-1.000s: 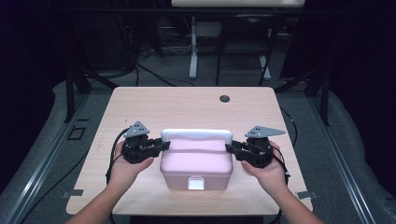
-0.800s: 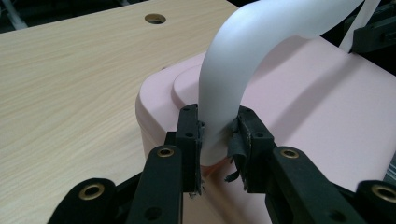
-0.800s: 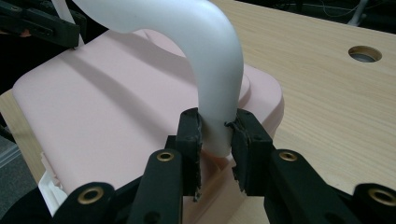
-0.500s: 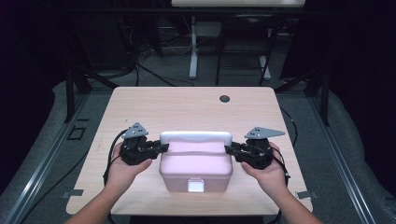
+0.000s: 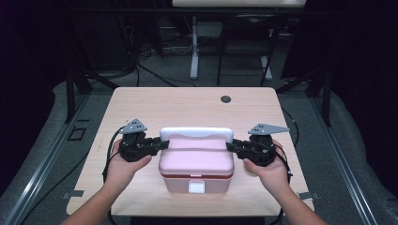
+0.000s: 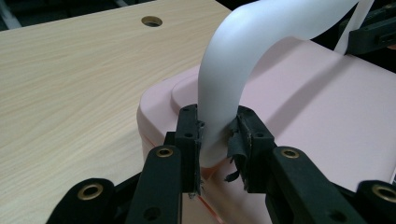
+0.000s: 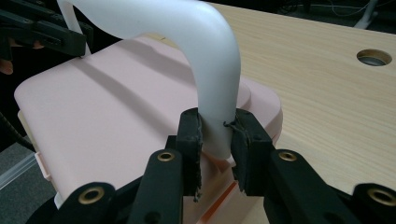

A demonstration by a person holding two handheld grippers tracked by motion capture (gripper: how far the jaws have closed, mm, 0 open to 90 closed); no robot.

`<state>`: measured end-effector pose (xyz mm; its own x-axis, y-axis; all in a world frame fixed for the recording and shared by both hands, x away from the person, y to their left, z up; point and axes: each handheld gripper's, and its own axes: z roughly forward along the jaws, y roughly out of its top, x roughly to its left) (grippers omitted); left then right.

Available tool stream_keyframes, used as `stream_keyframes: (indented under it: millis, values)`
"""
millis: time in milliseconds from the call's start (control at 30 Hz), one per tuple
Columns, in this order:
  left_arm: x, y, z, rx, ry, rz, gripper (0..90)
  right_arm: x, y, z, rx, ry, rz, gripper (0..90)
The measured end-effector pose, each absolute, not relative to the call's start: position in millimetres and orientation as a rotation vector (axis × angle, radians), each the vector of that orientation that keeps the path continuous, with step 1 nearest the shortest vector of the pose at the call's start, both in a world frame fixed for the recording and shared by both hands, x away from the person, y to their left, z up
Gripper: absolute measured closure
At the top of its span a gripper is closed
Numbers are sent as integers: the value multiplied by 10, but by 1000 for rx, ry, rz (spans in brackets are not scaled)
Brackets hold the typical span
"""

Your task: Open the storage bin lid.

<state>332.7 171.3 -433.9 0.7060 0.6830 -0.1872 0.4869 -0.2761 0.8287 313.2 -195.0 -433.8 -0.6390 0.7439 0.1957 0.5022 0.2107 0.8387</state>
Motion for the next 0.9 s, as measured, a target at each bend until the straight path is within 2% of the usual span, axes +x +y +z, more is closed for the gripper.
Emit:
stream_keyframes:
  millis: [100, 367, 900]
  values:
    - [3312, 1727, -4316, 1917, 902, 251, 691, 3136, -1956, -4331, 1194, 2243, 1401, 737]
    - [3214, 1840, -4263, 1923, 886, 262, 685, 3145, -1965, -4328, 1207, 2241, 1412, 737]
    - [2949, 2091, -4337, 1917, 886, 261, 855, 3180, -1981, -4260, 1230, 2228, 1437, 737]
